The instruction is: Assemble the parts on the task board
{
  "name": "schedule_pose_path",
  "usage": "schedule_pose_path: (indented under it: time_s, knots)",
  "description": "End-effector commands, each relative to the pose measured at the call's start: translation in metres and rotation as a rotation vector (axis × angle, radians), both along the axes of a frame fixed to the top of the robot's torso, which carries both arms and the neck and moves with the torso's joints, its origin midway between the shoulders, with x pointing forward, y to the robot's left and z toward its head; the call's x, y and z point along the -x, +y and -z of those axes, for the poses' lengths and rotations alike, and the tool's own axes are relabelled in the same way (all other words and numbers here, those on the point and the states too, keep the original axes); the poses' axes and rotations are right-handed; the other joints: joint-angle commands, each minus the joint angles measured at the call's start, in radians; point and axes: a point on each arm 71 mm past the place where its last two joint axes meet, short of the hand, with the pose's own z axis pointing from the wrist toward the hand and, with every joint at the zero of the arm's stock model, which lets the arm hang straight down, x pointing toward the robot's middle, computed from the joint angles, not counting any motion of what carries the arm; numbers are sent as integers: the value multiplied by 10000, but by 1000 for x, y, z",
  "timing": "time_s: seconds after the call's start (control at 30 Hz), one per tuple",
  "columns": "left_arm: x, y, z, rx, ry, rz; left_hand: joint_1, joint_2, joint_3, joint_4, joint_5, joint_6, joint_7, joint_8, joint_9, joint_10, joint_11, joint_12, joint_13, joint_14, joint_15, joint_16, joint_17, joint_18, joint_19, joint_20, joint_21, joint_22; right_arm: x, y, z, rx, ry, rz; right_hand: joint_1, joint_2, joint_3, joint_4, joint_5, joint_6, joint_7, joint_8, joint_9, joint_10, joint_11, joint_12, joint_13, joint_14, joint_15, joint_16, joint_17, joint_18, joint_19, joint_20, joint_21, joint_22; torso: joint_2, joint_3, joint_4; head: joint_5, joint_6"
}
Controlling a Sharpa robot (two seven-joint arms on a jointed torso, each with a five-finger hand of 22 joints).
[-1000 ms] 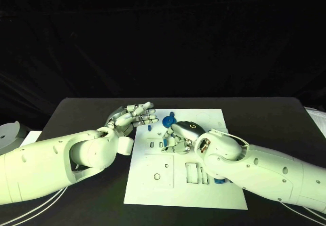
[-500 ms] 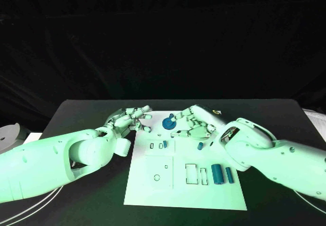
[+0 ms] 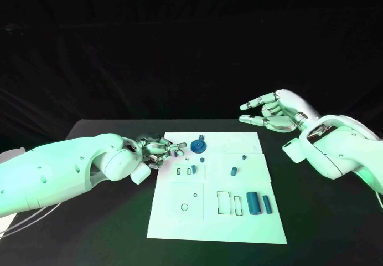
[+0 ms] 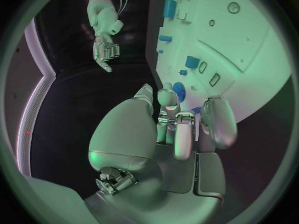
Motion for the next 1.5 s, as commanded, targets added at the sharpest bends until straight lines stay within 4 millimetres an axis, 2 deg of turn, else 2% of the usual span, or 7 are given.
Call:
schedule_pose_path:
  time_s: [0.03,0.13,0.23,0.5,0.8,1.07,1.5]
  knots:
    - [-2,1,2,-3476,730,1337,-393,281,-408,3,-3,-350,-139,856,703,-79,-139,1046,1043,1049,-173,30,2626,-217,320,-87,662,903,-2,-7,0,-689,423,164,9,116,-127,0,65,217,-50,137,51,347,-68,195,1502,868,-7,-50,1819,-64,871,9,-38,2337,-93,4,-17,14,-66]
    - [-9,-4,-4,-4280,509,1521,-510,240,-817,38,-124,-595,-168,1480,1284,-85,-119,1423,1457,1049,-214,30,2626,-316,380,-58,1026,1451,-4,-10,0,-703,435,354,-23,196,-217,20,65,436,-119,261,115,310,-124,114,1460,840,-54,-118,1695,-39,807,-27,-87,2240,-114,19,-22,21,-101]
    - [-16,-12,-7,-4806,327,1652,-679,423,-1119,22,-255,-750,-246,1972,1810,13,-184,1667,1717,1049,-232,30,2626,-376,441,-72,1264,1816,-5,-13,1,-712,443,554,-53,271,-310,50,86,595,-184,382,170,208,-180,-114,1337,798,-104,-219,1521,18,662,-74,-201,2019,-130,20,-25,26,-129]
    - [-27,-35,-10,-5628,-57,2073,-941,541,-1753,43,-750,-954,-361,2673,2744,144,-267,1930,1997,1049,-283,30,2626,-445,513,-121,1522,2232,-9,-16,5,-698,507,954,-80,339,-567,88,228,929,-340,742,359,18,-314,-537,1106,728,-226,-414,1219,97,463,-192,-373,1706,-120,32,-26,90,-182]
    - [-32,-55,-8,-6430,-96,2909,-1050,594,-2031,39,-781,-1095,-406,2910,3123,236,-308,2109,2205,1049,-328,30,2626,-491,581,-164,1655,2463,-10,-17,10,-534,632,1064,-79,358,-718,89,262,996,-411,957,522,5,-383,-579,1081,729,-293,-437,1202,100,455,-260,-391,1686,-103,19,-32,120,-226]
    - [-33,-71,-3,-6827,60,3692,-1344,280,-2415,49,-802,-1200,-430,3020,3332,234,-335,2135,2244,1049,-359,30,2626,-498,582,-202,1679,2505,-11,-17,11,-267,554,1020,-67,368,-767,87,278,912,-406,972,558,-5,-382,-609,1064,726,-299,-455,1178,103,448,-275,-400,1673,-95,11,-39,126,-282]
    - [-36,-82,1,-7033,116,3991,-1061,491,-2345,6,-794,-1274,-442,3100,3502,227,-346,2148,2270,1049,-370,30,2626,-496,571,-218,1680,2507,-11,-17,13,-54,580,992,-45,384,-817,79,335,838,-399,997,601,-11,-379,-629,1052,724,-300,-470,1160,103,448,-283,-404,1669,-96,11,-32,108,-338]
